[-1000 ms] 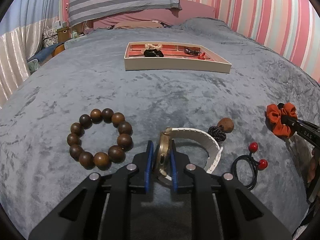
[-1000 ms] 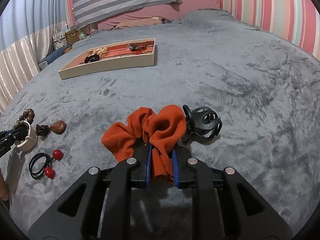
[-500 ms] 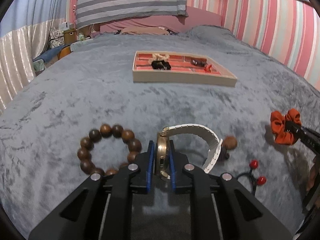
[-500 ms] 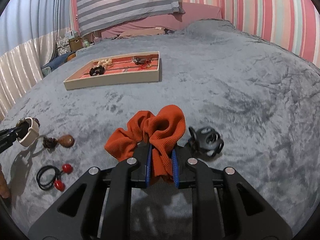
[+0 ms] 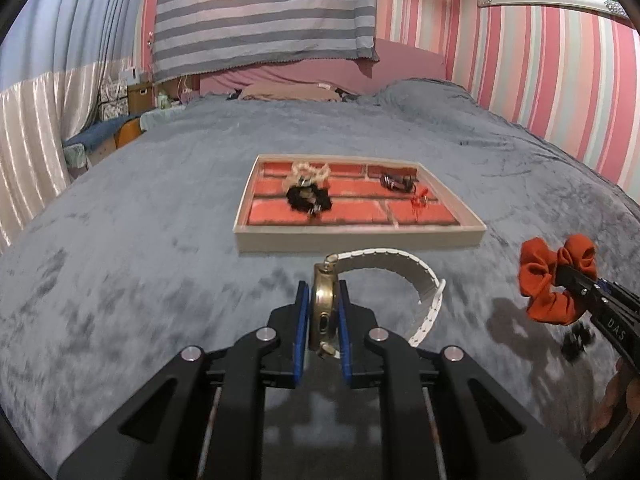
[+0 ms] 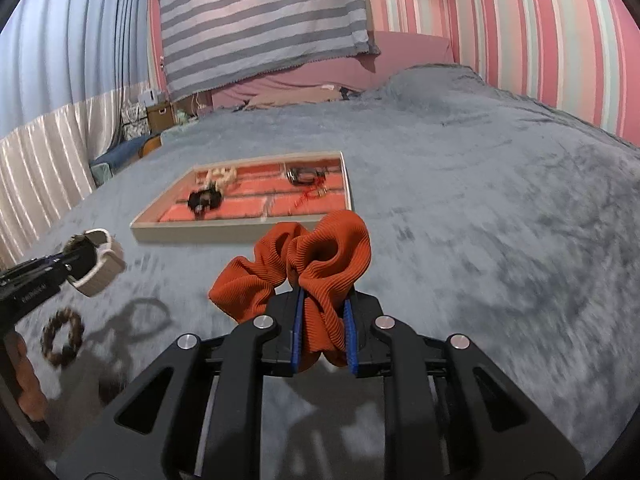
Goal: Organize jewelry
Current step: 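Carry the watch and scrunchie into the brick-lined tray and open both tools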
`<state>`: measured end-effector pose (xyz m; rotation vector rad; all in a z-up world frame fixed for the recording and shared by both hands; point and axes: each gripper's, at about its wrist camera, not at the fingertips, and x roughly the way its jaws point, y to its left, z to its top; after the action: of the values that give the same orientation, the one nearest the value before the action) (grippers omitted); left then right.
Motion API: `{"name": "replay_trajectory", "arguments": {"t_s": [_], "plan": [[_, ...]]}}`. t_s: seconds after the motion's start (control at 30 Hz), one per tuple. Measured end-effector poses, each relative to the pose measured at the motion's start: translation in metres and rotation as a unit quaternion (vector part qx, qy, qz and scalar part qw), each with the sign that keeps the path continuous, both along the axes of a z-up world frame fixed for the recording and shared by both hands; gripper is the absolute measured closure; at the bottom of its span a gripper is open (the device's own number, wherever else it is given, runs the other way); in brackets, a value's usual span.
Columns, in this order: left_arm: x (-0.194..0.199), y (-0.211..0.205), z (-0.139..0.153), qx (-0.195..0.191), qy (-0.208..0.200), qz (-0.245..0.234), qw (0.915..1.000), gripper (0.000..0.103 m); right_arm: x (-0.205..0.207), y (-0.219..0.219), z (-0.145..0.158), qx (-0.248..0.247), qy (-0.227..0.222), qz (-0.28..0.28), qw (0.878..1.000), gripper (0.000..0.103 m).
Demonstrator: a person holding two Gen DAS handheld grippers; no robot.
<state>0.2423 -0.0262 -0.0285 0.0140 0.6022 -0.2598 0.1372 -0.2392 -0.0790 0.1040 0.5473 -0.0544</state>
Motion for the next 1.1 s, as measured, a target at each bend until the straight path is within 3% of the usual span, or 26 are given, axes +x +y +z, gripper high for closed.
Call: {"name": "replay_trajectory", "arguments": {"t_s": [0.4,0.6,0.8,1.1], "plan": [[0.107,-0.025,0.017,-0.010,-0.024,0.021,0.9994,0.089,0.133,0.008,0.016,0.005,-0.027,0.001,1.000,0.086],[0.163,-0.031,0.012,-0.006,-0.015,0.029,0.9994,0.089,0.196,0.019,0.004,-0.017,-0.015,0.004,1.000,0.086],[0.209,-0.032,-0.007,-0.003,0.014,0.026,0.9996,0.089,0.228,0.013,-0.013,-0.019,0.011,-0.007,1.000,0.086],[0.235,-0.041,-0.042,0.031,0.046,0.029,0.9980,0.089,0.253,0.001,-0.036,-0.014,0.052,-0.023,0.998,0.086]]}}
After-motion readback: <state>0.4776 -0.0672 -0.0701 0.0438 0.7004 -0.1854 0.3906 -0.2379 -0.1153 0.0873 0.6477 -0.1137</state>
